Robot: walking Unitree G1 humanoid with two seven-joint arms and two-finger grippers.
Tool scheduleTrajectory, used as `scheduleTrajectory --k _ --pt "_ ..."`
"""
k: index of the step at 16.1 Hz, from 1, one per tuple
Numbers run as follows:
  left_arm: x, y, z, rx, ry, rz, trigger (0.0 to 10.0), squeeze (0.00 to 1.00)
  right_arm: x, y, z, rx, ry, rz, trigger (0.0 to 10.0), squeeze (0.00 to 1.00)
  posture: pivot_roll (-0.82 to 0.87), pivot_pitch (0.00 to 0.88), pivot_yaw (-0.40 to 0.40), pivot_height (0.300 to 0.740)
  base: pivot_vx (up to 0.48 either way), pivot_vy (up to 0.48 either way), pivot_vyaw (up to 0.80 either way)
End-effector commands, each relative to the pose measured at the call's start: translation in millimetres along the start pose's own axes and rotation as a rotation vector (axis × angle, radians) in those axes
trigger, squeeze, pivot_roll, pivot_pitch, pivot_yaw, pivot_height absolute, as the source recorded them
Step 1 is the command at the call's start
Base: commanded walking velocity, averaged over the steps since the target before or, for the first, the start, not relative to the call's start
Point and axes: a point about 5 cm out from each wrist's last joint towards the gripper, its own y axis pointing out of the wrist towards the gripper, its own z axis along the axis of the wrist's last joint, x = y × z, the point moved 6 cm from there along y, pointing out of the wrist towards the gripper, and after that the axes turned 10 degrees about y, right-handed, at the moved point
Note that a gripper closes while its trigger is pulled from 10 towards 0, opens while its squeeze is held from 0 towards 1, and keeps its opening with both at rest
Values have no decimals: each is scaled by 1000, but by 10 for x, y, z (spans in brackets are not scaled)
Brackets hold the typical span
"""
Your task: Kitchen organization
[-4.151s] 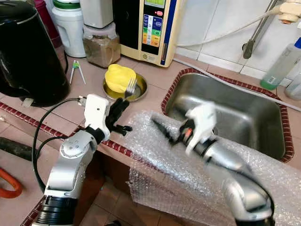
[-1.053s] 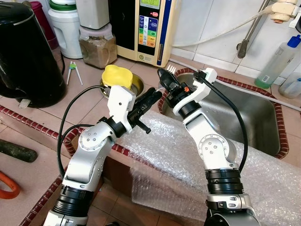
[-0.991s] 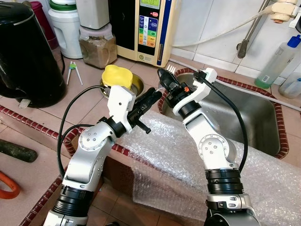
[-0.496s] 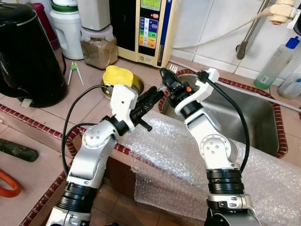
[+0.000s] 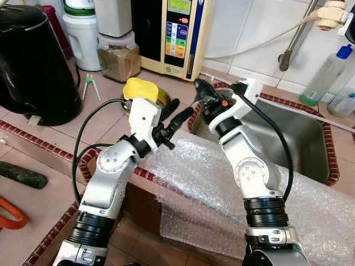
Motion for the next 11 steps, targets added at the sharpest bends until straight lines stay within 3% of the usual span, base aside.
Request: scheduleTrajectory --k 1,3,6,11 --pt "56 0 -7 -6 -12 -33 10000 1000 32 20 80 25 -21 -20 0 0 51 30 -43 740 0 0 0" --pt "145 -23 -57 -30 -56 -84 10000 1000 112 10 131 52 -34 -61 0 0 51 31 -40 740 0 0 0" --pt "287 -59 -122 -62 -96 -151 10000 1000 353 -41 267 113 -85 -174 0 0 51 37 -34 740 0 0 0" --pt "320 -90 -105 -77 -117 -180 10000 1000 973 -256 604 201 -200 -432 0 0 55 42 -31 740 0 0 0"
